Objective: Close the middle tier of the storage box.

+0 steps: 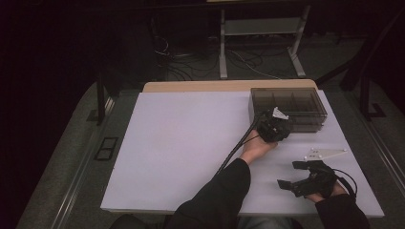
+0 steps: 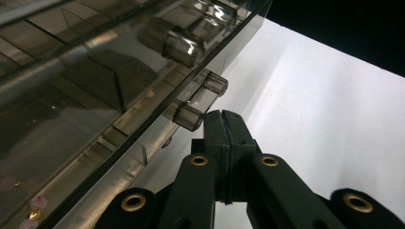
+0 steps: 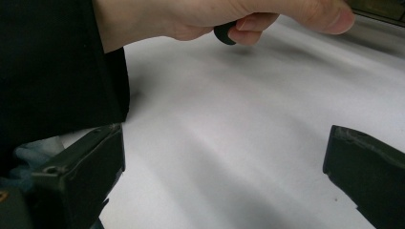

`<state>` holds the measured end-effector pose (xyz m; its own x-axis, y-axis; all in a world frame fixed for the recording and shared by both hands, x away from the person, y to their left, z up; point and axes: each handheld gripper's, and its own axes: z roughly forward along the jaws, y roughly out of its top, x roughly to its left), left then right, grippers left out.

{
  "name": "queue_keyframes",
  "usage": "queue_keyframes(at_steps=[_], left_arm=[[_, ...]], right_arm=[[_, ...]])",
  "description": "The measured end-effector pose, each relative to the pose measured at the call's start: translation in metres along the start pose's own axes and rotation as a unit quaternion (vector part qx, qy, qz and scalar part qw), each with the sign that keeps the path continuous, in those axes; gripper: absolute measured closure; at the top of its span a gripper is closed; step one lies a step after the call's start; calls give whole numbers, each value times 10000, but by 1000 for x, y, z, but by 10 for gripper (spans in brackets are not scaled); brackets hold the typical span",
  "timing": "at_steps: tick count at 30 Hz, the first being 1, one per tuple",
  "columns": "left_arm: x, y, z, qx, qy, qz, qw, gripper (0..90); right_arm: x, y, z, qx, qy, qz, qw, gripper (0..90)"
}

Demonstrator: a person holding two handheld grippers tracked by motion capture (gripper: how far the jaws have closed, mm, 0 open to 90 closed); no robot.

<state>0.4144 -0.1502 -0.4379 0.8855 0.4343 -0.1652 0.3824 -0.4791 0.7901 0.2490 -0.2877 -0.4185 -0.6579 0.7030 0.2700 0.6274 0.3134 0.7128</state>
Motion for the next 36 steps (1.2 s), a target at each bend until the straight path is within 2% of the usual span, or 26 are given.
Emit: queue_keyframes(at_steps=[5, 7, 12, 13, 14, 15, 16, 19, 21, 23, 27, 36], left_arm=[[2, 0, 0, 29, 50, 16, 10000, 890], [2, 0, 1, 40, 86, -42, 9999, 890], [9, -1, 1, 38, 198, -58, 9998, 890], [10, -2, 0, 28, 230, -130, 9996, 890], [12, -1, 0, 22, 233, -108, 9997, 890], [13, -2, 0, 6, 257, -204, 9995, 890], [15, -2, -1, -24, 279, -193, 9994, 890], [16, -2, -2, 12, 217, -256, 9994, 889], [14, -4, -3, 79, 208, -178, 9996, 888], [12, -6, -3, 94, 172, -187, 9996, 882], [9, -9, -6, 200, 151, -90, 9996, 836], [7, -13, -18, 215, 59, 41, 9997, 742]], right_arm=[[0, 0, 0, -2, 4, 1, 10000, 0], [0, 0, 0, -5, 6, -4, 10000, 0], [0, 0, 0, -1, 5, 2, 10000, 0], [0, 0, 0, -2, 5, 1, 10000, 0], [0, 0, 0, -7, 3, -3, 10000, 0], [0, 0, 0, -8, 3, 0, 10000, 0], [0, 0, 0, -7, 3, -1, 10000, 0], [-1, 0, 0, -10, 3, -6, 10000, 0], [-1, 0, 0, -10, -3, 1, 10000, 0], [-1, 0, -1, -9, -4, 6, 10000, 0], [-1, 0, 0, -15, -12, -4, 10000, 0], [-1, 0, -1, -26, -22, 18, 10000, 0]])
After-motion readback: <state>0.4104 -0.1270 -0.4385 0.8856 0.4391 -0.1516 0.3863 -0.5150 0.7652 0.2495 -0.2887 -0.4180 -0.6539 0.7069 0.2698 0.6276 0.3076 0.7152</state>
